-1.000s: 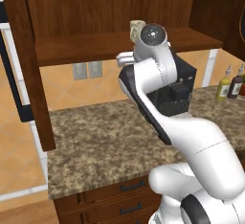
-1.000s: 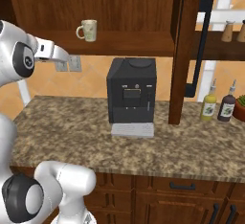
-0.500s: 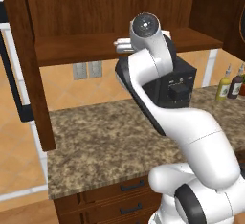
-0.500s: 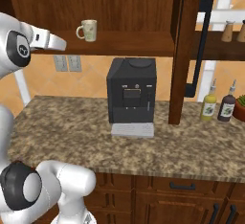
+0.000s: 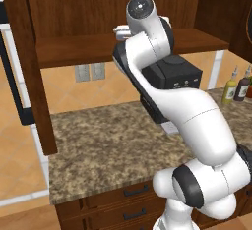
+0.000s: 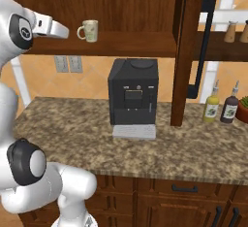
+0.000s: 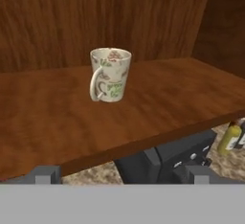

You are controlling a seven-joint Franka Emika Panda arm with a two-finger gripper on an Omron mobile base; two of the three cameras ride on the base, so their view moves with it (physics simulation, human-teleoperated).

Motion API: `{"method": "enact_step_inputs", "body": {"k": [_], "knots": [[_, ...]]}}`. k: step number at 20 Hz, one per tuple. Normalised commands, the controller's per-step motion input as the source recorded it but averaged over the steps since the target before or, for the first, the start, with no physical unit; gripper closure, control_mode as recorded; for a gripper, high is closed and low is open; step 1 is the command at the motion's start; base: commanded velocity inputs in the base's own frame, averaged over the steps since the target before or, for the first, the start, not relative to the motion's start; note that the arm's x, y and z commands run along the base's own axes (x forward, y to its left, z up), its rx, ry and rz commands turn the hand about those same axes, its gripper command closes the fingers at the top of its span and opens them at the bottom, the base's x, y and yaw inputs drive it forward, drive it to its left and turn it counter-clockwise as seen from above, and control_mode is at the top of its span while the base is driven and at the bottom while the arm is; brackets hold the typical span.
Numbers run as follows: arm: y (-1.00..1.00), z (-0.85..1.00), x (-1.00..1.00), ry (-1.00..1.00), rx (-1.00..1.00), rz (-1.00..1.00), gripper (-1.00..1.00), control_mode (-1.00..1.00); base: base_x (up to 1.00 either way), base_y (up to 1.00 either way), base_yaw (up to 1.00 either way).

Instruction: Gather all objects into one cabinet and sort the glasses and bowls to opposite sides.

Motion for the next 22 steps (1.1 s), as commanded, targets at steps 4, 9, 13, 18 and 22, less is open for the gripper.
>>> {"method": "enact_step_inputs", "body": {"k": [4, 9, 13, 18, 22], "knots": [[0.00, -0.05, 0.60, -0.03, 0.00, 0.00, -1.00, -1.00, 0.00, 0.00, 0.00], [0.00, 0.00, 0.58, 0.00, 0.00, 0.00, -1.00, -1.00, 0.00, 0.00, 0.00], [0.00, 0.00, 0.46, 0.00, 0.00, -0.01, -1.00, -1.00, 0.00, 0.00, 0.00], [0.00, 0.00, 0.36, 0.00, 0.00, -0.03, -1.00, -1.00, 0.00, 0.00, 0.00], [-0.02, 0.00, 0.32, 0.00, 0.00, -0.05, -1.00, -1.00, 0.00, 0.00, 0.00]]}}
